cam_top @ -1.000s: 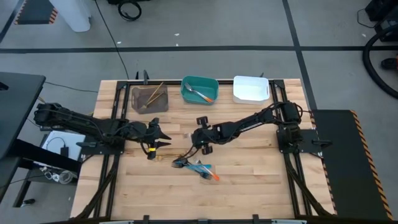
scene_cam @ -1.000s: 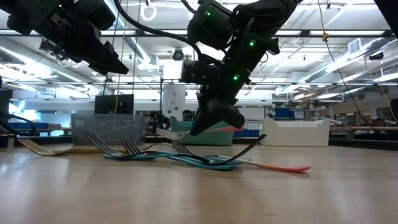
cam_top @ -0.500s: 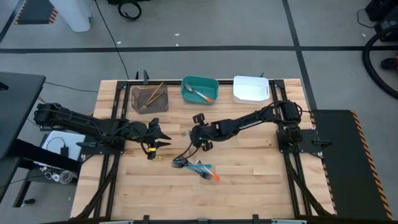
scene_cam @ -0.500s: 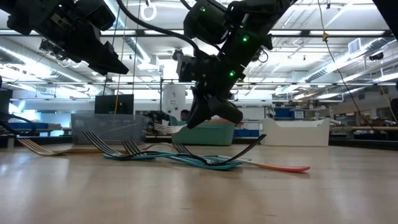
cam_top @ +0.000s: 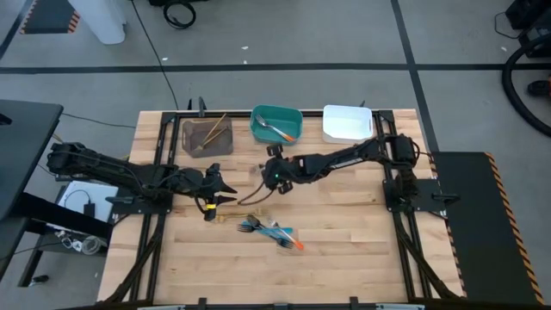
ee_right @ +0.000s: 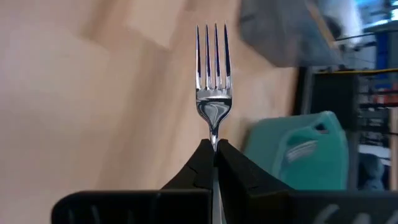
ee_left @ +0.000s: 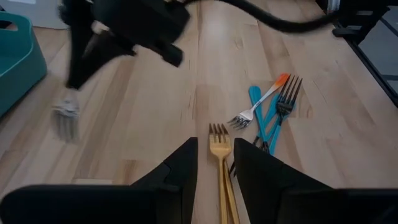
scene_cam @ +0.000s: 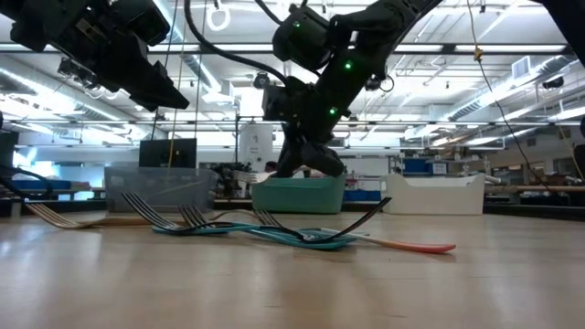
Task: Sort silverware by color (type)
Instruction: Put the orange fork into the blue bin
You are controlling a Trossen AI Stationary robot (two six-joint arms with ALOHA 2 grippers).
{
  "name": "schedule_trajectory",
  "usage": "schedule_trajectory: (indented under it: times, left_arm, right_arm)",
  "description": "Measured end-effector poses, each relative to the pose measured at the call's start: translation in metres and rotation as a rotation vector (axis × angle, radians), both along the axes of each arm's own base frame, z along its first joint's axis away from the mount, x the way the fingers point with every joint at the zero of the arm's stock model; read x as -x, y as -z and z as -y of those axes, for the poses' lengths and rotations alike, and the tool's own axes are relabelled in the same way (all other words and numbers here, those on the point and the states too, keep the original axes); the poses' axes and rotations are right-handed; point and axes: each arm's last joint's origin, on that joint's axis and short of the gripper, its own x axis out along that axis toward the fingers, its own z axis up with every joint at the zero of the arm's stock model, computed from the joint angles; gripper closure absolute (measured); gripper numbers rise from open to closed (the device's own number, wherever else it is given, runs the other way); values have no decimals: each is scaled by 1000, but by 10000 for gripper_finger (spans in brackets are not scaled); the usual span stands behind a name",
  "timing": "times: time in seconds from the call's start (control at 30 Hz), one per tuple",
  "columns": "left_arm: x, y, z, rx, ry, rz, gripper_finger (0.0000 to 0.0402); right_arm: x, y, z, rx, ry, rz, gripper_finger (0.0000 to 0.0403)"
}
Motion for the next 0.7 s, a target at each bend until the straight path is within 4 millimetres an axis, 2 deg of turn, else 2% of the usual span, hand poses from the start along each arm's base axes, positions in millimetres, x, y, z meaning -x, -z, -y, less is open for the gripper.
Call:
schedule_trajectory:
  times: [0.2, 0.7]
  left_arm:
    - [0, 0, 0, 1, 0, 2, 290]
    - [0, 0, 0, 1, -1, -2, 290]
  right_arm:
    - [-4, -9, 18, 54, -30, 49, 391]
    - [2, -15, 68, 118, -32, 36, 391]
